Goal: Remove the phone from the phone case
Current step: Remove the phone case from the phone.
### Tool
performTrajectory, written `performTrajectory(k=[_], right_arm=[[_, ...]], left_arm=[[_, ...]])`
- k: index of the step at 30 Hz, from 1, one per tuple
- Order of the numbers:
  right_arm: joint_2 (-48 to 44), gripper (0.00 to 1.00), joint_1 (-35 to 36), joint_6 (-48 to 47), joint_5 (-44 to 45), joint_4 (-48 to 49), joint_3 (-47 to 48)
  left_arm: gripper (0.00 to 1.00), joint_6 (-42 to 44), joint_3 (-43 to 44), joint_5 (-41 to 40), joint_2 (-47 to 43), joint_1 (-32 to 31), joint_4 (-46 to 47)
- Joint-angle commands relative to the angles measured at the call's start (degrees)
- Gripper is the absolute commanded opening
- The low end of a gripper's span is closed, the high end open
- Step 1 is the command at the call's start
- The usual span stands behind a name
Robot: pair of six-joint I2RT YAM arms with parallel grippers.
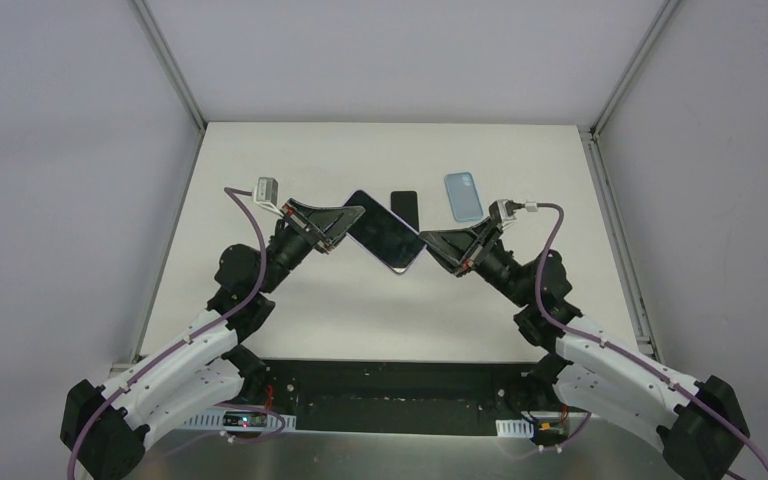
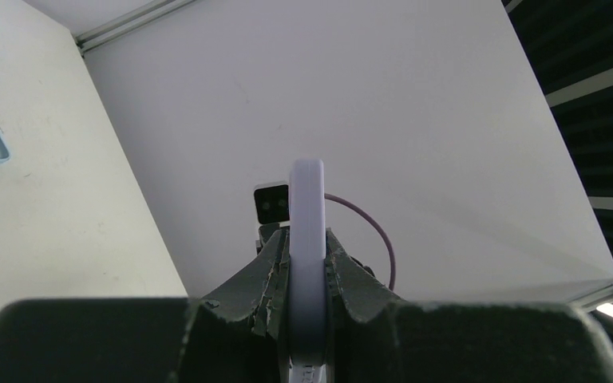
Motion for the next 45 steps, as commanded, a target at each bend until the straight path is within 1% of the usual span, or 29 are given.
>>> performTrajectory(k=[1, 6, 10, 22, 28, 35, 37, 40, 43, 45], right_arm=[[1.4, 0.15, -1.0, 4.4, -3.1, 14.6, 1.2], [2.6, 0.08, -1.4, 5.8, -5.1, 19.5, 2.5], [4.2, 0.00, -1.4, 7.0, -6.0, 25.5, 3.2], [6.4, 0.00, -1.4, 6.6, -9.1, 36.0, 4.8], [7.2, 0.00, -1.4, 5.9, -10.6, 36.4, 5.4], [6.1, 0.00, -2.0, 3.3, -11.4, 36.2, 3.2], [5.7, 0.10, -3.0, 4.0, -11.5, 35.6, 2.4], [4.9, 0.29, -4.0, 4.7, -11.8, 35.0, 1.7], [3.2, 0.42, -4.9, 4.6, -12.1, 32.7, 1.5], [1.8, 0.47, -5.3, 4.0, -12.1, 30.6, 1.2]], left_arm=[[0.00, -1.6, 3.4, -0.3, -0.4, 0.1, 6.7], [0.00, -1.7, 3.9, -0.4, 0.1, 0.1, 7.0], [0.00, -2.5, 4.1, -0.1, 1.7, 0.1, 7.2], [0.00, -7.3, 3.9, 0.0, 7.8, 0.1, 13.8], [0.00, -8.3, 4.6, 0.3, 8.9, 0.0, 15.0], [0.00, -8.0, 5.4, 0.0, 7.6, 0.0, 15.5], [0.00, -7.4, 5.7, -0.3, 6.9, 0.0, 15.5], [0.00, -7.0, 6.3, -0.3, 6.2, 0.0, 15.5], [0.00, -6.7, 6.8, -0.4, 6.0, 0.0, 15.5], [0.00, -6.5, 7.1, -0.6, 5.8, 0.0, 15.5]])
